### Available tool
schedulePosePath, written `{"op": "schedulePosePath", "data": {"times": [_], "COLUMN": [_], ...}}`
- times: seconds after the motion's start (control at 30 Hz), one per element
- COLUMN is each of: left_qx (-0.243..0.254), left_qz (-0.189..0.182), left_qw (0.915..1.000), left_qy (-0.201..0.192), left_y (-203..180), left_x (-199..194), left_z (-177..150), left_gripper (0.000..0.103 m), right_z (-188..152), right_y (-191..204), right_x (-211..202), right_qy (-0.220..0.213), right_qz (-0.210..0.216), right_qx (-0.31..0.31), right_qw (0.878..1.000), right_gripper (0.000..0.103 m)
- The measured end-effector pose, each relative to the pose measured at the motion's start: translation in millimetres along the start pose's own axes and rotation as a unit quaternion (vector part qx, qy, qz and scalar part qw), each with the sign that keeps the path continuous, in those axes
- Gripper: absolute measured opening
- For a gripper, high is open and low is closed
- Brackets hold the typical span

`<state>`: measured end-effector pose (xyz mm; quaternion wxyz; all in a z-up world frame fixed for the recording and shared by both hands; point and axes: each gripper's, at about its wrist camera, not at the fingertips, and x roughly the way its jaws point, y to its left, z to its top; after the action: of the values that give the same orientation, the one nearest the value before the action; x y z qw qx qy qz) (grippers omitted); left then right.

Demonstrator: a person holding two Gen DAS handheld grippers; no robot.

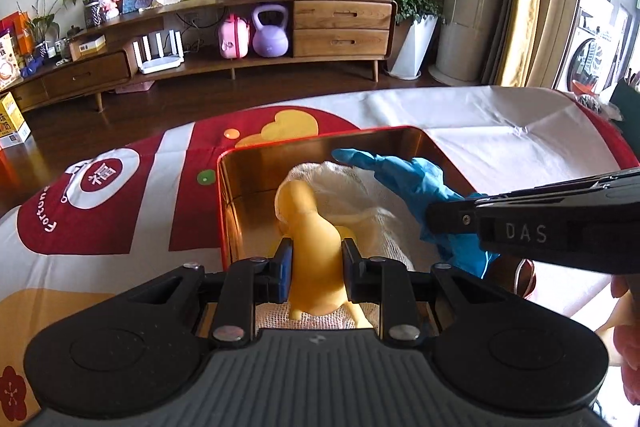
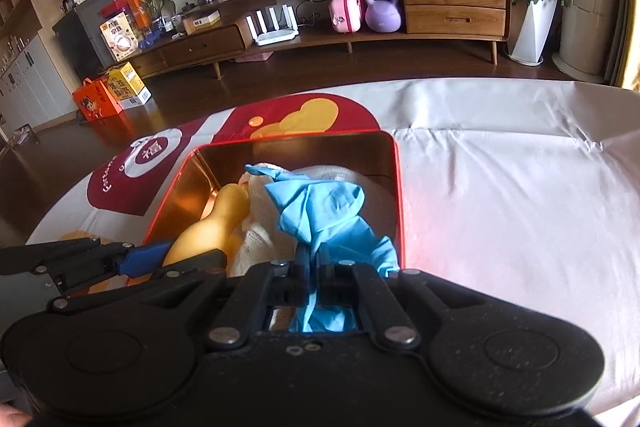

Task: Organize soft objects
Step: 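Lower the duck and gloves into the tin and open both tools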

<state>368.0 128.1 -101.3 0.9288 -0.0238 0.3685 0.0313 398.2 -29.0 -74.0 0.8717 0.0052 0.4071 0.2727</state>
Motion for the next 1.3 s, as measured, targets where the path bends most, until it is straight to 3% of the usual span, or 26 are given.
{"op": "schedulePosePath", "data": {"times": [0.3, 0.7, 0.77, 0.83, 0.9, 1.3], "left_qx": [-0.006, -0.018, -0.021, -0.023, -0.021, -0.016], "left_qz": [-0.005, -0.001, 0.0, 0.001, 0.002, 0.002], "left_qw": [0.9997, 0.9994, 0.9994, 0.9996, 0.9998, 0.9998], "left_qy": [0.023, 0.028, 0.029, 0.018, 0.006, -0.014], "left_y": [0, 0, 0, 0, -2, -10], "left_x": [13, 3, -1, -7, -14, -60], "left_z": [-9, -5, -5, -5, -5, -6], "left_gripper": [0.025, 0.031, 0.036, 0.059, 0.066, 0.066], "right_z": [-6, -5, -5, -5, -6, -10], "right_y": [-1, -1, -1, -1, -2, 1], "right_x": [8, -7, -12, -18, -25, -79], "right_qy": [0.016, 0.01, 0.007, 0.004, -0.001, -0.025], "right_qz": [-0.006, -0.005, -0.004, -0.004, -0.003, 0.014], "right_qx": [-0.005, -0.001, 0.001, 0.002, 0.004, -0.002], "right_qw": [1.0, 1.0, 1.0, 1.0, 1.0, 1.0], "right_gripper": [0.002, 0.019, 0.024, 0.027, 0.03, 0.047]}}
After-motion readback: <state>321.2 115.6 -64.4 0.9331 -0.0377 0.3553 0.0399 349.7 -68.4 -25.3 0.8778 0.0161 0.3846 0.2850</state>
